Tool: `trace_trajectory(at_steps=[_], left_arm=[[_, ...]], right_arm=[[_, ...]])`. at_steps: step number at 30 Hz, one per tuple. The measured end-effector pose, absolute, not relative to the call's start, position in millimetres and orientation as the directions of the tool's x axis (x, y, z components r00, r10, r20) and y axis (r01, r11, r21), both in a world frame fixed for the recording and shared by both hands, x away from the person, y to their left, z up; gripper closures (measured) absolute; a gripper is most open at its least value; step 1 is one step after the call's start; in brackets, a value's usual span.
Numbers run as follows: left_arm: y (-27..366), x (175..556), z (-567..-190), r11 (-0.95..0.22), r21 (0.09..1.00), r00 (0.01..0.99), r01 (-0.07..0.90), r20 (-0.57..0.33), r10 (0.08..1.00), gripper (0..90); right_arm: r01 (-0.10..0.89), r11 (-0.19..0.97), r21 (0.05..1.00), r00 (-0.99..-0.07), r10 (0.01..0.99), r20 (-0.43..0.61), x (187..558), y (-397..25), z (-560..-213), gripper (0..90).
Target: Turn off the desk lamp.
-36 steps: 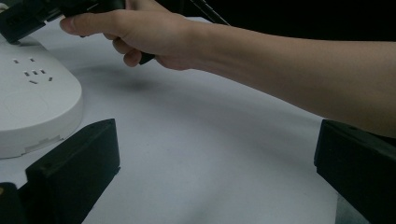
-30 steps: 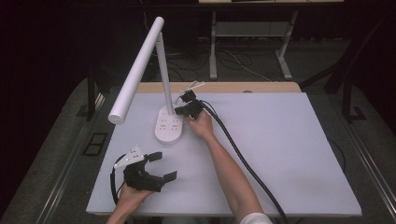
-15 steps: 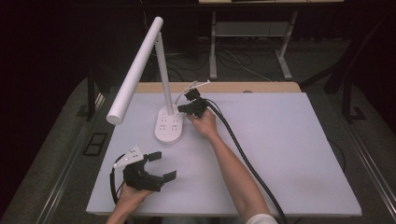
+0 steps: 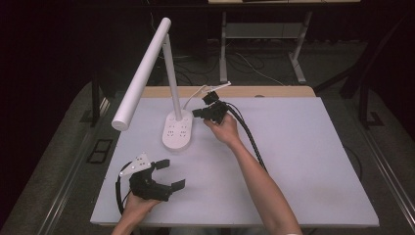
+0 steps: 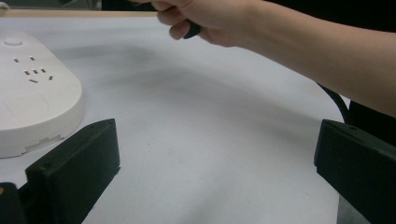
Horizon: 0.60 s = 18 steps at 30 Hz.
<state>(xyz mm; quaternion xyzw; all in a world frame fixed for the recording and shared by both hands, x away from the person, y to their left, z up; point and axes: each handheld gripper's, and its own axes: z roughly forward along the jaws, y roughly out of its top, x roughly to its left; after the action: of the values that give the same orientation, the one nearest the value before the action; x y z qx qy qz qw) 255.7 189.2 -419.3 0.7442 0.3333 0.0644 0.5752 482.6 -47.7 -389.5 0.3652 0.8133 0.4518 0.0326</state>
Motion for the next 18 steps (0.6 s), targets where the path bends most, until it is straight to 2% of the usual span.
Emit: trace_trajectory(at_steps=[3, 4, 10, 18], left_arm=[[188, 255, -419, -0.121, 0.899, 0.773, 0.42, -0.284, 0.568, 0.0], [188, 255, -419, -0.126, 0.899, 0.775, 0.419, -0.281, 0.567, 0.0], [186, 255, -420, -0.131, 0.899, 0.777, 0.417, -0.278, 0.565, 0.0], [186, 255, -420, -0.128, 0.899, 0.774, 0.42, -0.28, 0.568, 0.0]], right_arm=[[0.559, 0.318, 0.766, -0.732, 0.623, 0.276, 477, -57, -384, 89.9], [0.554, 0.316, 0.77, -0.734, 0.622, 0.274, 476, -61, -383, 85.5], [0.558, 0.313, 0.768, -0.728, 0.629, 0.273, 464, -81, -377, 76.6], [0.55, 0.308, 0.776, -0.724, 0.64, 0.259, 443, -108, -365, 49.5]])
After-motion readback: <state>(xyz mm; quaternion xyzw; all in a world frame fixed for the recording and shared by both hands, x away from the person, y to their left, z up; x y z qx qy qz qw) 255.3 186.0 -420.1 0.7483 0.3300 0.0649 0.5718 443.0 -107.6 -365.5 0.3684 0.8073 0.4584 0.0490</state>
